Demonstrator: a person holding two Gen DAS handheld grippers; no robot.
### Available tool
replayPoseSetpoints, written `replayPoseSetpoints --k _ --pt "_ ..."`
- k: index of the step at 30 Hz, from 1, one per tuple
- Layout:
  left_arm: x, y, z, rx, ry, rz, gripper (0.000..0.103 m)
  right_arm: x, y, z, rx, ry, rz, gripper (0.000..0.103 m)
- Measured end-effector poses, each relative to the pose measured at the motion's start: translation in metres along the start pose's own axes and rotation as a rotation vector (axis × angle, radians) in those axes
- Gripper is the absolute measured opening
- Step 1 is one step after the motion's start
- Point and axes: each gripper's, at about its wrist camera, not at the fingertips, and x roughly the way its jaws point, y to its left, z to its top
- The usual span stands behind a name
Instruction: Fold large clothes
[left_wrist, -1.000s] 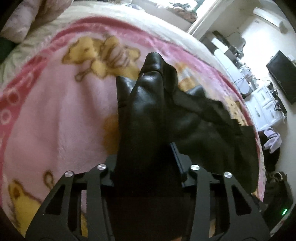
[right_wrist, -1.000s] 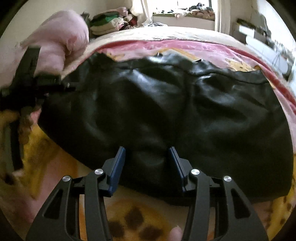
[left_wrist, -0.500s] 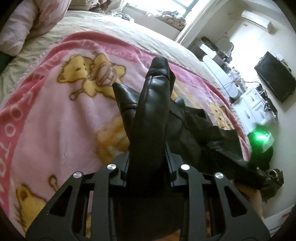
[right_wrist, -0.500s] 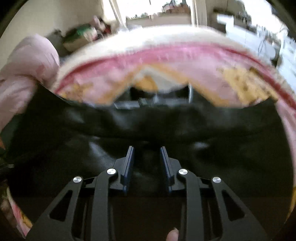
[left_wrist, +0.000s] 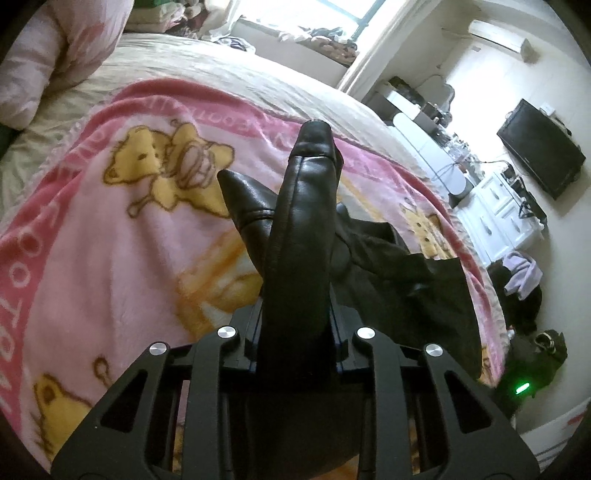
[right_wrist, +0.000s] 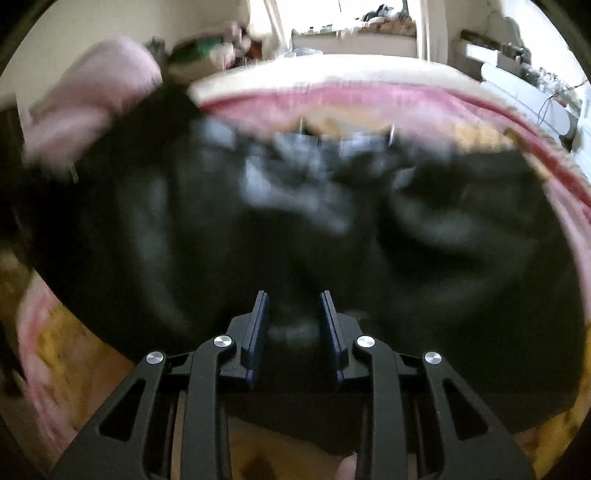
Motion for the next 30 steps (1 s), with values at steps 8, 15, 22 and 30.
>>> replayPoseSetpoints --k 8,15,22,30 --pt "-0.001 0.004 0.003 0.000 0.001 0.000 0.018 -0.076 0.061 -0.033 -0.234 -0.303 0.034 0.084" --pt "-0.004 0.000 0.004 0.022 -0.003 -0.011 0.018 -0.047 0.145 -0.053 -0.575 -0.328 -0.082 0.092" --pt "-0.006 -0.003 0.005 0.028 -0.001 -0.017 0.018 -0.022 0.145 -0.043 -0.582 -0.329 -0.194 0.077" --pt "-0.018 -0.035 0.008 0.070 -0.051 -0.039 0.018 -0.050 0.138 -0.050 -0.604 -0.451 -0.235 0.025"
